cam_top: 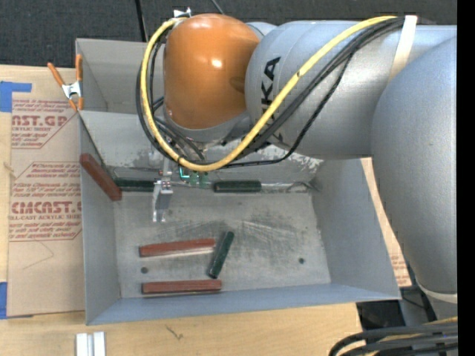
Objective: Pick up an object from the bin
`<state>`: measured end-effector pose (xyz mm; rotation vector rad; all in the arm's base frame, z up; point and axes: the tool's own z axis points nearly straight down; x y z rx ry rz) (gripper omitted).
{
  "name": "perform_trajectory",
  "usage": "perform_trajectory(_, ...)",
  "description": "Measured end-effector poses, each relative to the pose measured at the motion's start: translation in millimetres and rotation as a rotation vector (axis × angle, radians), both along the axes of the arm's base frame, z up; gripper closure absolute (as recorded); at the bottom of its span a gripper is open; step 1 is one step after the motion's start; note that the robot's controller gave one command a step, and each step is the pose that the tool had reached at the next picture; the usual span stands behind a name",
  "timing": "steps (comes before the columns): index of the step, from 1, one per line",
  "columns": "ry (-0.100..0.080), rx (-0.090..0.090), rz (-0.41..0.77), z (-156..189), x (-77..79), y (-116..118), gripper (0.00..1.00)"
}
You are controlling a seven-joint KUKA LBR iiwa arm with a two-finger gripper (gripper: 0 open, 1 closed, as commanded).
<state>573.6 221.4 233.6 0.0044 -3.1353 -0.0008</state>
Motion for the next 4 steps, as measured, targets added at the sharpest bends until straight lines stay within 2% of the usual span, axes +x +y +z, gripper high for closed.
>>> perform_trajectory(1,-0.007,0.001,-0.002,5.0,1.7,-1.2,0.0)
perform_trajectory(2,-0.012,0.003,0.025,-45.7,-25.9,-23.1,0.0)
perform_trajectory(3,-0.006,0.0,0.14,-77.5,-52.7,-46.8,0.0)
perform_trajectory(4,-0.021,0.006,0.053,-157.9,-43.7,-54.3,1.0)
